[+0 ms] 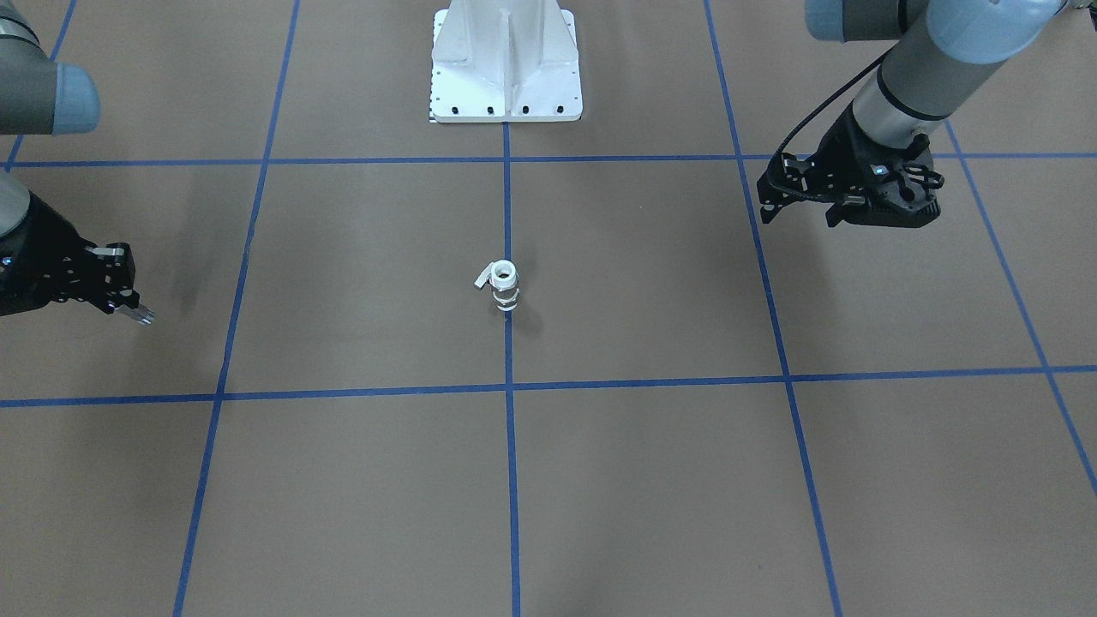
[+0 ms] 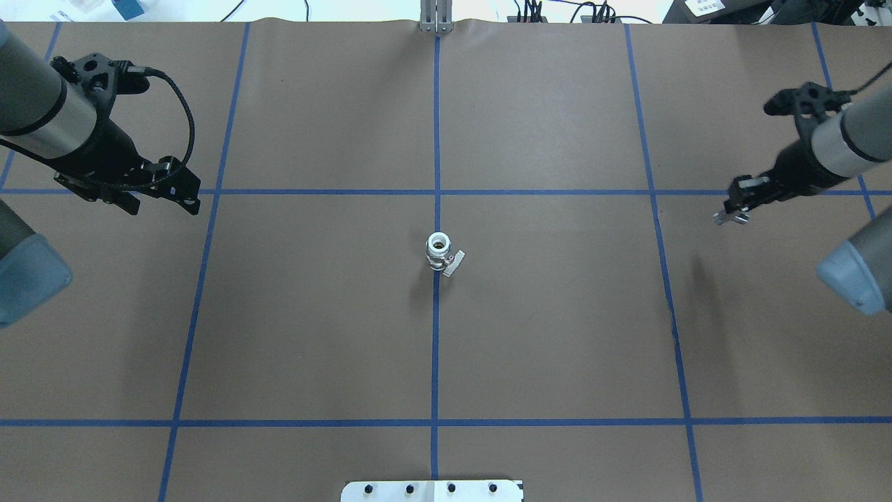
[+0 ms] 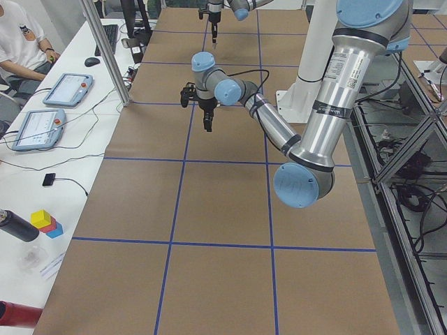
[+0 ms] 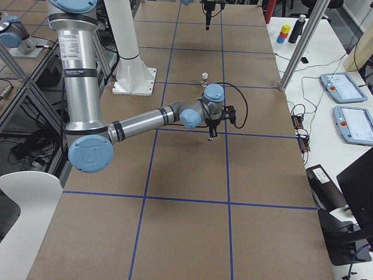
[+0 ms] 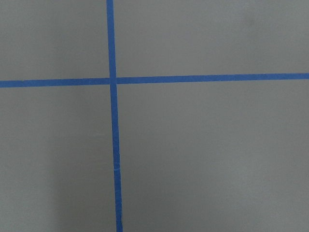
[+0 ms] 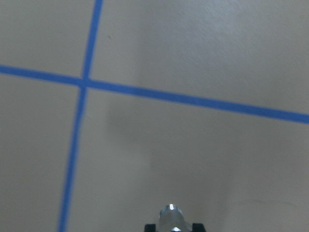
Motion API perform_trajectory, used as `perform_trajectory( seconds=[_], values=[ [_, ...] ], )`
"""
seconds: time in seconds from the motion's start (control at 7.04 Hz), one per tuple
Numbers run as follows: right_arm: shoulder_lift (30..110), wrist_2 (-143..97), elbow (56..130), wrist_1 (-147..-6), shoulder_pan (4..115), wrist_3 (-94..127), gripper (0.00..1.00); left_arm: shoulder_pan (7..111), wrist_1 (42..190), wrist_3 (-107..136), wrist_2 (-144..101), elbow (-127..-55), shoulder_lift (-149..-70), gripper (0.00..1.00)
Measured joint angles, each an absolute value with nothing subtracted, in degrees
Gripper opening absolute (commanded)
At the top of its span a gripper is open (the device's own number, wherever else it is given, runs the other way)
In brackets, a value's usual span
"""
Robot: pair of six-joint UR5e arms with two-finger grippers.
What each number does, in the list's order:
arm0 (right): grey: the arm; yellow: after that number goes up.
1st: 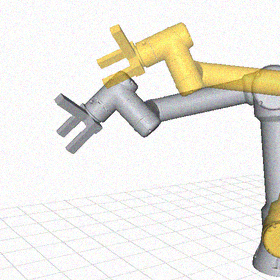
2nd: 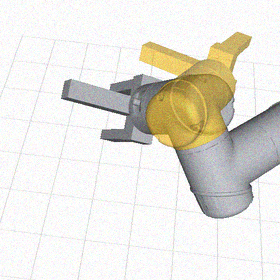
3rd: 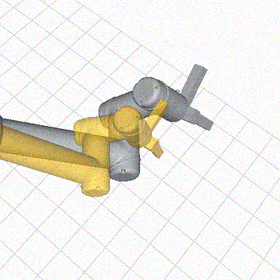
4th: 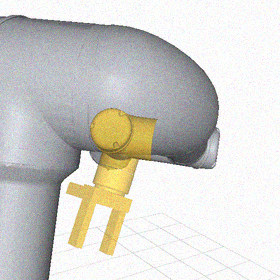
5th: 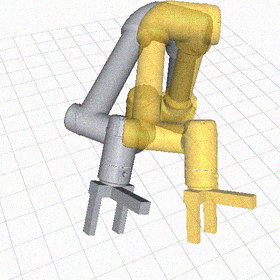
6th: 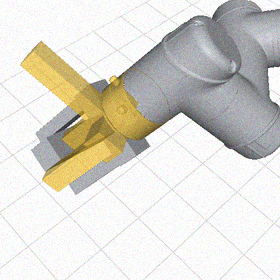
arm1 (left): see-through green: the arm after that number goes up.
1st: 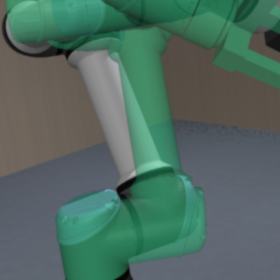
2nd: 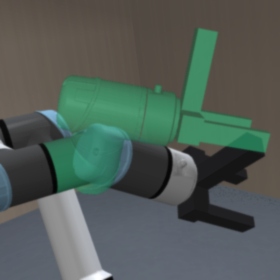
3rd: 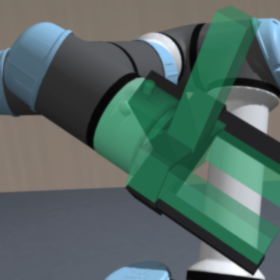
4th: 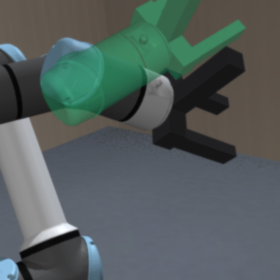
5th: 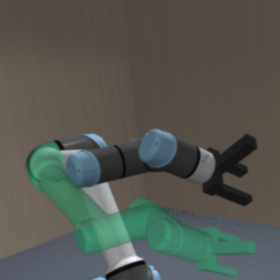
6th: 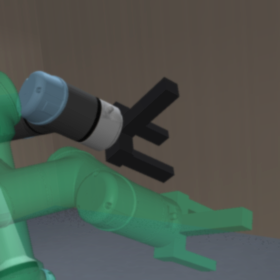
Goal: Assemble PPR valve and pipe with both arms
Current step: 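Carry the chrome fitting with the right gripper above the standing valve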
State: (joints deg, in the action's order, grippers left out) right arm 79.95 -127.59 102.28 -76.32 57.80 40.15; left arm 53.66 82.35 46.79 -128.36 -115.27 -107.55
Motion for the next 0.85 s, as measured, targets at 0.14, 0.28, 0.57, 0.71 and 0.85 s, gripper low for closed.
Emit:
perform_trajectory(
  seconds=[0.14, 0.28, 0.57, 0.71, 0.85],
  values=[
    [72.15, -126.90, 102.63, -84.59, 56.13, 42.98, 0.00, 53.71, 82.40, 46.75, -128.26, -115.23, -107.22, 0.90],
    [64.63, -125.38, 102.50, -91.98, 53.97, 45.78, 0.00, 53.75, 82.45, 46.68, -128.19, -115.13, -106.95, 0.90],
    [53.77, -121.70, 100.63, -97.96, 48.46, 54.40, 0.00, 54.21, 82.48, 44.39, -128.17, -114.34, -106.30, 0.90],
    [48.44, -119.75, 98.12, -98.64, 45.45, 59.81, 0.00, 54.64, 82.53, 41.84, -128.20, -113.56, -105.73, 0.90],
    [43.79, -117.85, 95.25, -98.90, 42.74, 64.02, 0.00, 54.83, 82.68, 40.09, -128.22, -112.85, -105.38, 0.90]
  ],
)
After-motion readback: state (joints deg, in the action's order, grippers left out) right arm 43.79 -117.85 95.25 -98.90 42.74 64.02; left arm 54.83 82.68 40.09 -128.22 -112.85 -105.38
